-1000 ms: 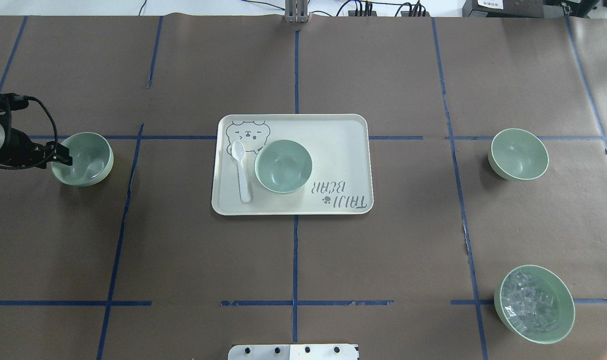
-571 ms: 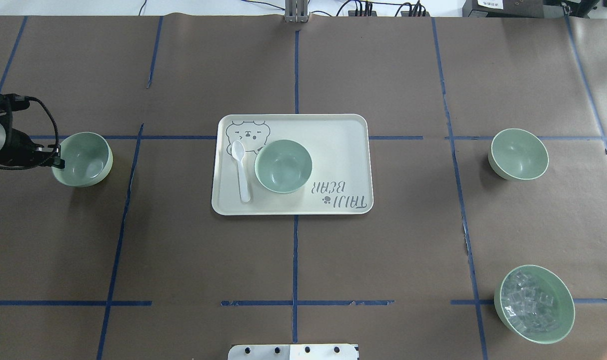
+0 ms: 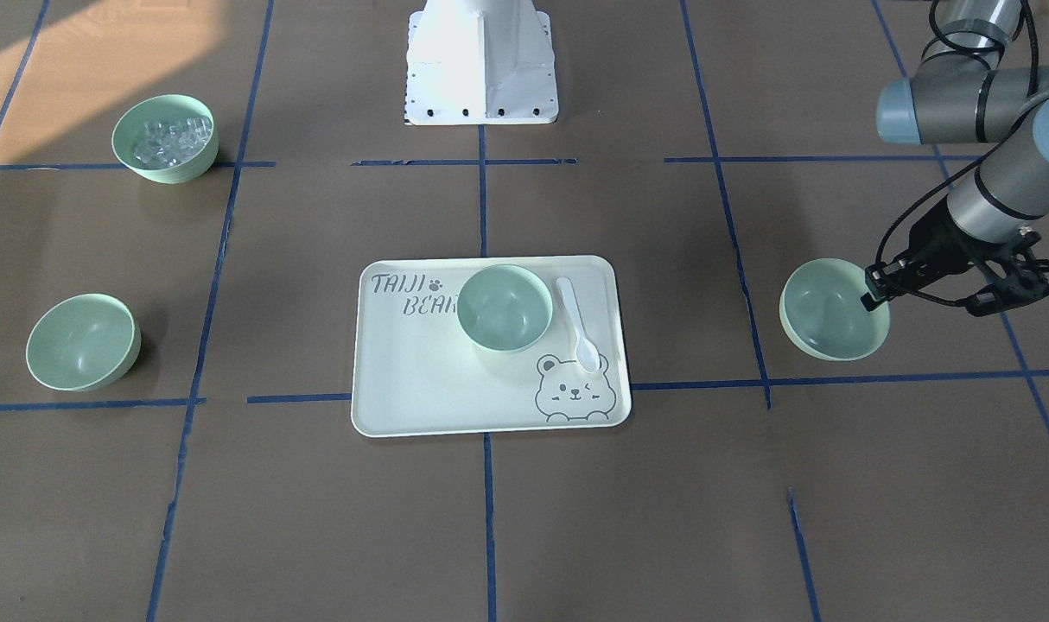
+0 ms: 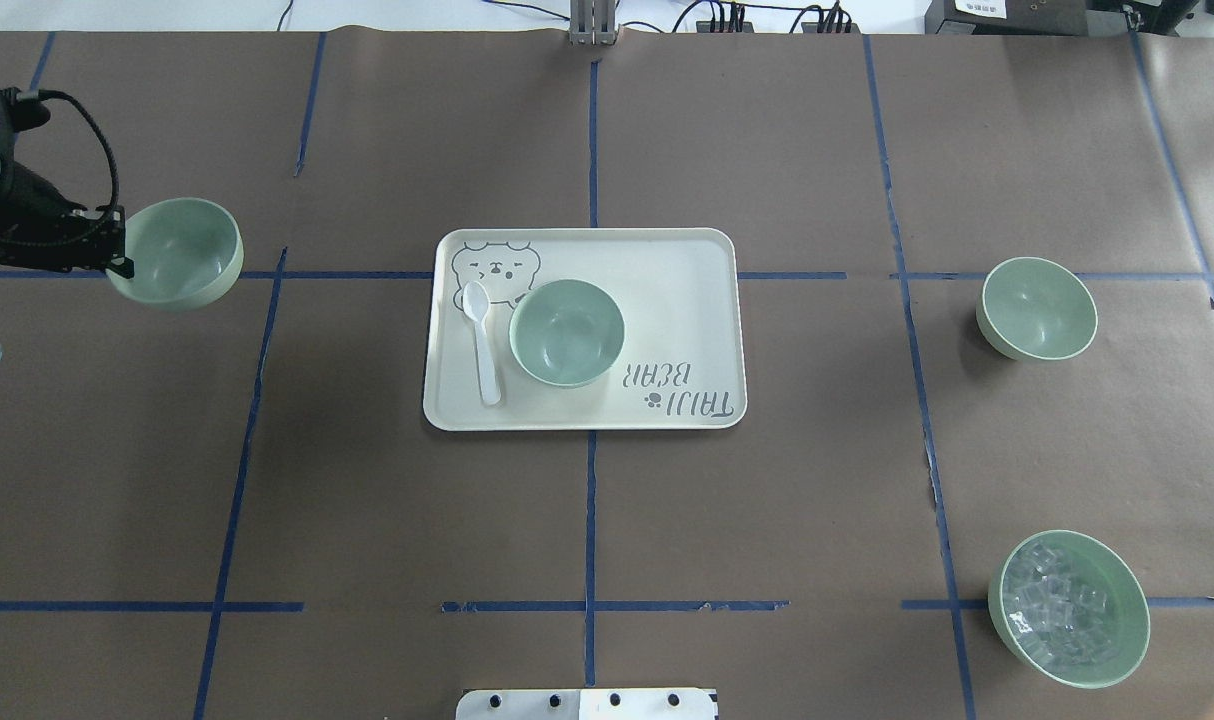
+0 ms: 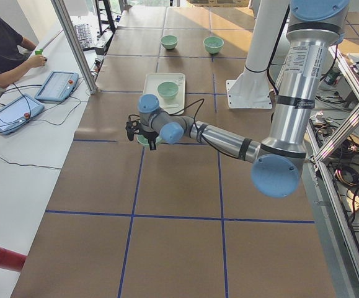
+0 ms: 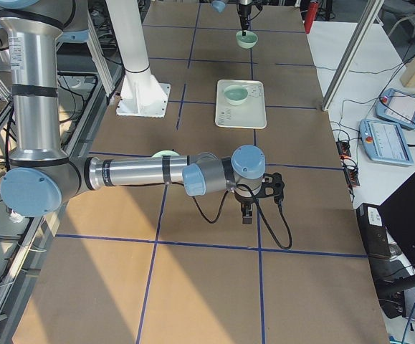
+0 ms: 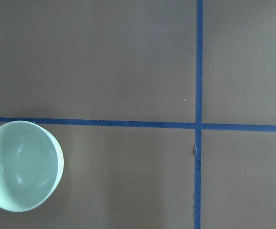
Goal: Stack green bowls together
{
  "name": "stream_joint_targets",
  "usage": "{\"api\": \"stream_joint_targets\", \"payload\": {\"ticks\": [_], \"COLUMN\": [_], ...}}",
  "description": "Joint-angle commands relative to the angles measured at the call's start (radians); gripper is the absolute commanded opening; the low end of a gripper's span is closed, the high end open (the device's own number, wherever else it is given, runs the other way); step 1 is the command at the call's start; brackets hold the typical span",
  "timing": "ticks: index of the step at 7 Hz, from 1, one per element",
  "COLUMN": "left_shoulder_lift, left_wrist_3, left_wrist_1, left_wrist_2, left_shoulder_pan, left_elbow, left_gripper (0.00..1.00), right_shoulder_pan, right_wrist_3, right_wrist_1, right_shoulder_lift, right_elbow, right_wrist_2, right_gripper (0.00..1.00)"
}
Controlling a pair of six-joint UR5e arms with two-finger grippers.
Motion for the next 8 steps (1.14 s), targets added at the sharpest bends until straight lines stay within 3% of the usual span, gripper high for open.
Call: {"api": "stream_joint_targets", "payload": {"ticks": [1, 2, 4, 6, 7, 8], "left_shoulder_lift": [-0.14, -0.195, -0.264, -0.3, -0.304, -0.306], "left_wrist_3": [-0.122, -0.254, -0.437, -0.508, -0.51, -0.511], "left_wrist_1": [0.215, 0.217, 0.216, 0.214, 0.214, 0.214], "left_wrist_2": [-0.002, -0.001, 0.006, 0.009, 0.038, 0.044], "left_shoulder_pan": [-0.009, -0.006, 0.072, 0.107, 0.12, 0.129], "left_elbow": [-0.083, -0.086, -0.091, -0.094, -0.096, -0.096], "left_gripper": [0.0, 0.0, 0.0, 0.0, 0.0, 0.0], "right_shoulder_pan": [-0.174, -0.257, -0.351, -0.408, -0.411, -0.424], "right_wrist_3": [0.302, 0.398, 0.483, 0.5, 0.515, 0.562], "right_wrist_1": [0.215, 0.298, 0.474, 0.506, 0.503, 0.503], "right_shoulder_lift": [-0.004, -0.01, -0.006, 0.005, 0.025, 0.048], "right_elbow": [-0.006, -0.011, -0.124, -0.181, -0.184, -0.189], "right_wrist_2": [-0.096, -0.161, -0.215, -0.233, -0.231, -0.23], "right_gripper": [1.0, 1.0, 1.0, 0.98, 0.85, 0.66]}}
